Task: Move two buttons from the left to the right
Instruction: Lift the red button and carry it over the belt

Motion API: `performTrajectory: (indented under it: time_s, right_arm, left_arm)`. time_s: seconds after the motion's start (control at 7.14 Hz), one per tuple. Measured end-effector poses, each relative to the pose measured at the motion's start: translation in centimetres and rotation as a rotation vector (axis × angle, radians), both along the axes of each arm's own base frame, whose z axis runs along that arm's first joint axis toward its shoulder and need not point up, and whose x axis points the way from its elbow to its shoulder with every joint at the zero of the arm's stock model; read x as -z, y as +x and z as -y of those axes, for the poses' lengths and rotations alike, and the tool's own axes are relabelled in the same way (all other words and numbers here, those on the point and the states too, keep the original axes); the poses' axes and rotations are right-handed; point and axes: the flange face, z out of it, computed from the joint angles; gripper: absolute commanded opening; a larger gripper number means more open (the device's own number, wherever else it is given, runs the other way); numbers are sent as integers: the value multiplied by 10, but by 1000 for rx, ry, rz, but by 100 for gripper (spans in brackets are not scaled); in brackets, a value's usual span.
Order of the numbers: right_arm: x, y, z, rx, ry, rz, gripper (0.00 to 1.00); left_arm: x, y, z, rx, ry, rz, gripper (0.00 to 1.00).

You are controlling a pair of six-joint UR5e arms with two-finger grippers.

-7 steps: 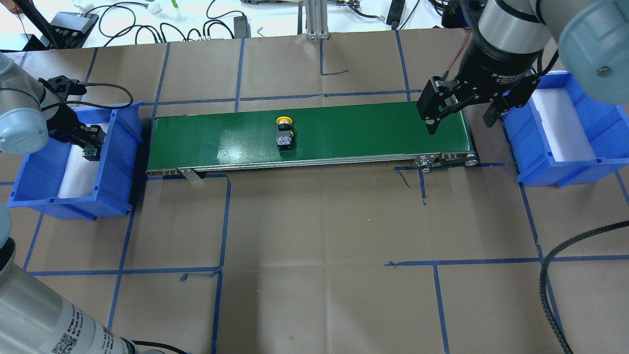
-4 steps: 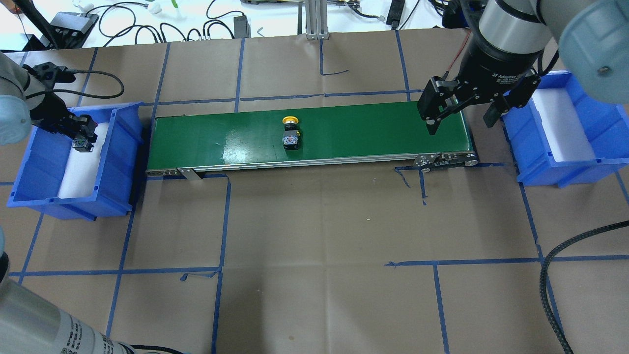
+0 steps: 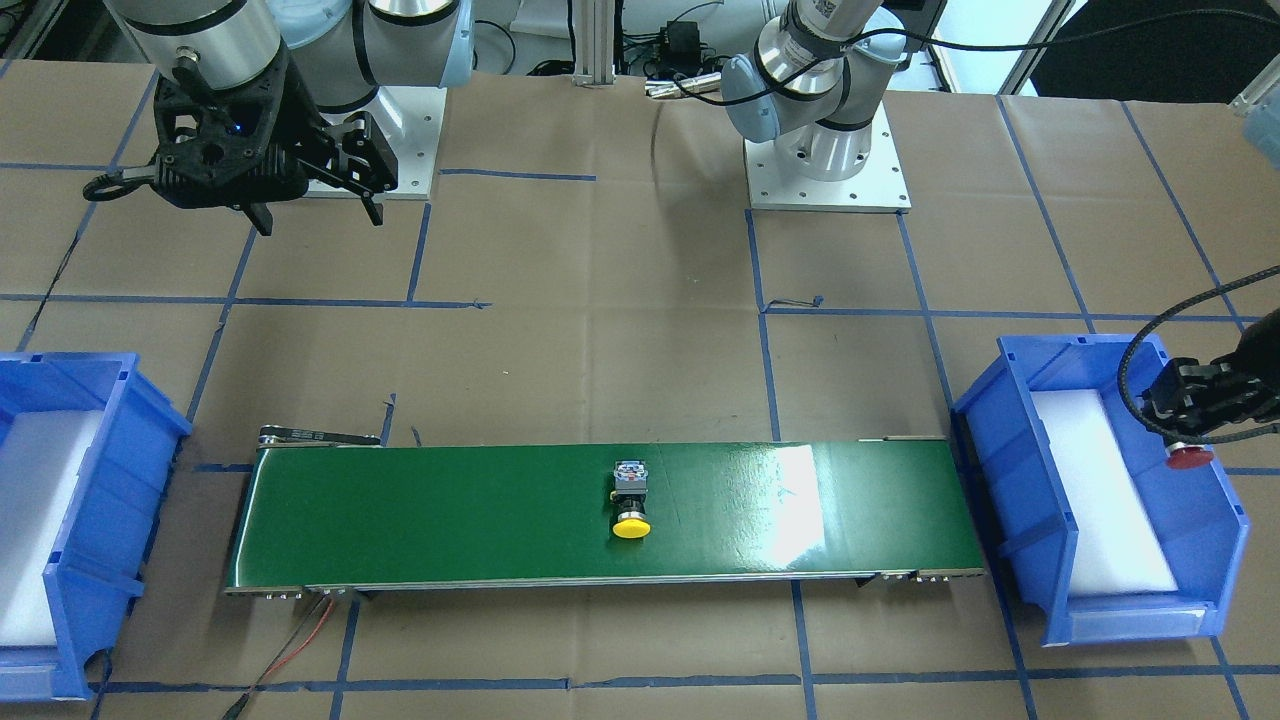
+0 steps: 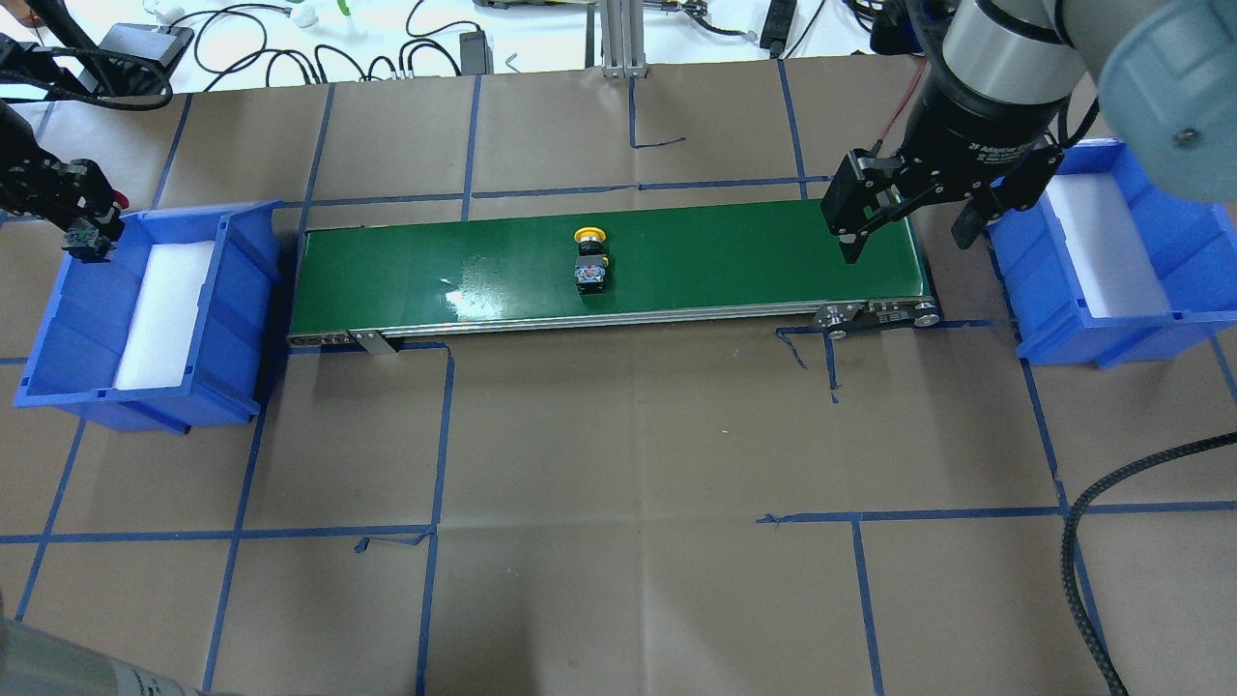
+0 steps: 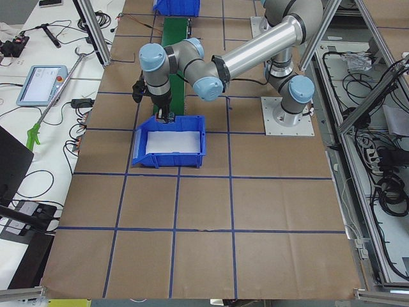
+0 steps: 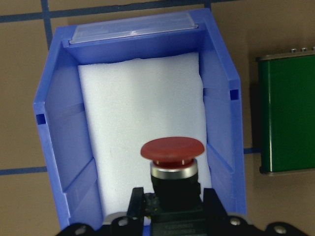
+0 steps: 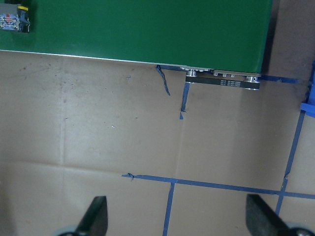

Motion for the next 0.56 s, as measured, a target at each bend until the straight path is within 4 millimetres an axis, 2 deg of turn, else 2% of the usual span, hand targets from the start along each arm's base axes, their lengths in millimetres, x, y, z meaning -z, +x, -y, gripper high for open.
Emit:
performTrajectory:
  time_s: [0.14,0.56]
  right_arm:
    - [-1,0,0,1,-2,0,100]
    - [-2,-1,1,4,-9,0,100]
  left_arm:
    - [-2,-16,7,-18,5,-3,8]
    - [0,-127,31,-57,9,24,8]
